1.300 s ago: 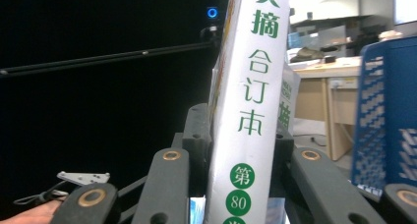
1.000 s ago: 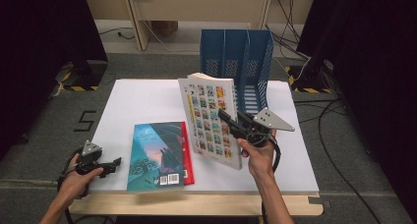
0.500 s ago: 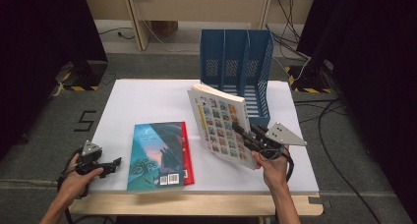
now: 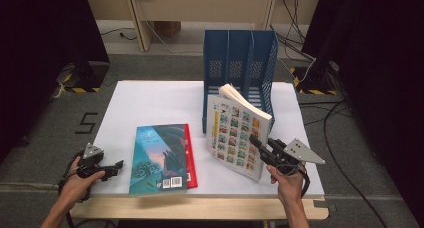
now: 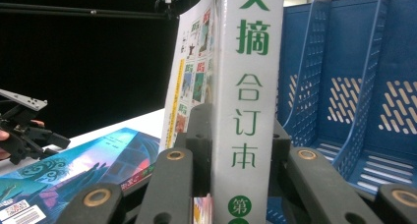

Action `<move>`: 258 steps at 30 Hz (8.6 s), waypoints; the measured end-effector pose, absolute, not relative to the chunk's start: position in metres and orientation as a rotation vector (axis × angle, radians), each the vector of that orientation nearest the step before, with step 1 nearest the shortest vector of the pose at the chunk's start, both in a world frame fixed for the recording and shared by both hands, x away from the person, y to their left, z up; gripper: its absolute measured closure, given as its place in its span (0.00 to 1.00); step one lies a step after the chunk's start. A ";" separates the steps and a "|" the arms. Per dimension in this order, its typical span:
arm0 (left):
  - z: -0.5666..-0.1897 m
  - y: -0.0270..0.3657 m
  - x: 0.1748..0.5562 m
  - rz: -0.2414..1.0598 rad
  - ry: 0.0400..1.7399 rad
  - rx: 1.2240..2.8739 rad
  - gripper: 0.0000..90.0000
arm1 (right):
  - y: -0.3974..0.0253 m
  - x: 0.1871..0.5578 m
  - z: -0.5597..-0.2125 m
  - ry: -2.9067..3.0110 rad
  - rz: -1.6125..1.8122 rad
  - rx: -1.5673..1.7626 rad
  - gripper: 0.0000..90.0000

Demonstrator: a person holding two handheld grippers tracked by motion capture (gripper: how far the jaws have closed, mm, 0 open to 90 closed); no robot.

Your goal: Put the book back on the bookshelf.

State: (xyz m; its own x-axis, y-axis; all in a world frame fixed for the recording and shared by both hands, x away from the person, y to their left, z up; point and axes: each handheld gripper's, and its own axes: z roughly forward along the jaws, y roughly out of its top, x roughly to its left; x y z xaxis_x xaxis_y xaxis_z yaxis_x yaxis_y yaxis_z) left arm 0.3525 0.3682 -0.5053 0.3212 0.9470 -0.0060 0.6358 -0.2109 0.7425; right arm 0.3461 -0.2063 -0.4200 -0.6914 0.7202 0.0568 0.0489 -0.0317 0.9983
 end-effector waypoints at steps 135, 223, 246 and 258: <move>-0.506 0.361 0.394 0.598 1.382 1.947 0.09 | -0.157 0.402 -0.300 1.599 1.722 0.930 0.82; -0.506 0.360 0.393 0.607 1.374 1.948 0.10 | -0.044 0.578 -0.375 1.512 1.484 1.174 0.81; -0.507 0.360 0.393 0.609 1.374 1.945 0.10 | -0.039 0.565 -0.385 1.670 1.451 1.060 0.79; -0.506 0.360 0.393 0.608 1.374 1.946 0.10 | -0.042 0.551 -0.381 1.761 1.424 0.992 0.68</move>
